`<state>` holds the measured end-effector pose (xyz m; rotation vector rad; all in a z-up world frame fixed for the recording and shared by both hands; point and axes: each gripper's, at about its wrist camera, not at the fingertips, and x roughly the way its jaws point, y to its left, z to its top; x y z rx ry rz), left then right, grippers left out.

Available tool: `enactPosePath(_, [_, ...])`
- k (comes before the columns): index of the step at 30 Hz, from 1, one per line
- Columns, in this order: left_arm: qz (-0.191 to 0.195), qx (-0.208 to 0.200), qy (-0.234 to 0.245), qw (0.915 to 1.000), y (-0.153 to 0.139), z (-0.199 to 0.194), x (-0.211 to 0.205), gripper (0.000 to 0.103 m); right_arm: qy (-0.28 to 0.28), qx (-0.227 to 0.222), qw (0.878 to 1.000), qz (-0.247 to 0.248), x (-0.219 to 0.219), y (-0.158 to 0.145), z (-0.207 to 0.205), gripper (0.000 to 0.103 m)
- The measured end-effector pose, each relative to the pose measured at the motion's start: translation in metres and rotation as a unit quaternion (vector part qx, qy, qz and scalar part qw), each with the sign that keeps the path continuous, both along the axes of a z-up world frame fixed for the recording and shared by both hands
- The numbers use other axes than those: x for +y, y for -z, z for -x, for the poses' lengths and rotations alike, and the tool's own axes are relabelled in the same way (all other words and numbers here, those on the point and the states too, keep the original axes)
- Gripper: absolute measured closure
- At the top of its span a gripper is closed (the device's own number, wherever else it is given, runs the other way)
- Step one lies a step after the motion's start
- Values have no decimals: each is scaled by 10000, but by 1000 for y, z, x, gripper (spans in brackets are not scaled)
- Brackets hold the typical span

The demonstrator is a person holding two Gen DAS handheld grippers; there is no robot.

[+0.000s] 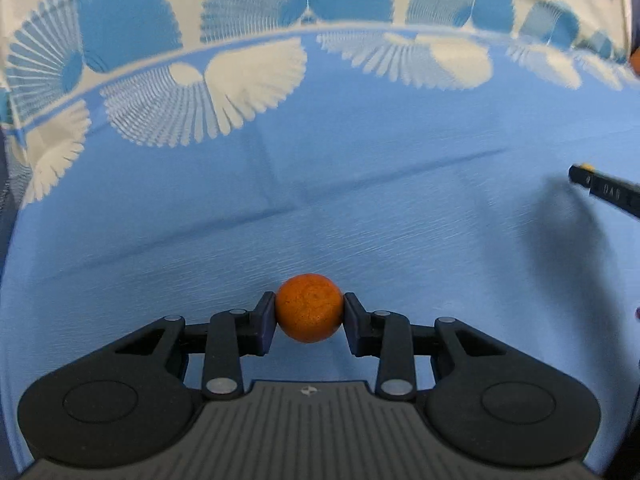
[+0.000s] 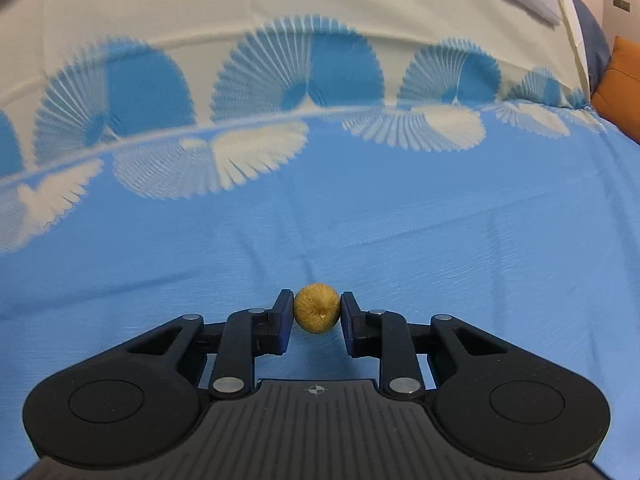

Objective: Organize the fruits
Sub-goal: 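Carry the mandarin in the left gripper to the plate while the right carries the yellow fruit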

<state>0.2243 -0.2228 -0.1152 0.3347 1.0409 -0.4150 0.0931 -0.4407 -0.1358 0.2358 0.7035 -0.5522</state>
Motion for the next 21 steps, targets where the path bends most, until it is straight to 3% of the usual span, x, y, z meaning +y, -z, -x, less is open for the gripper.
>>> enactPosePath(4, [159,-165,-6,9997,-39,34,21,64,-364,-227,9990,-90,34,-38,41,76])
enactPosePath(10, [-30,-211,-204,9996,-79,108,71,64,-1168,-292,9920,-392,106,-78,101,76])
enactPosePath(21, [-78,-398,-1200,9920,-127,215,178,64,-2618,-597,9617,-549,237,-145,182,76])
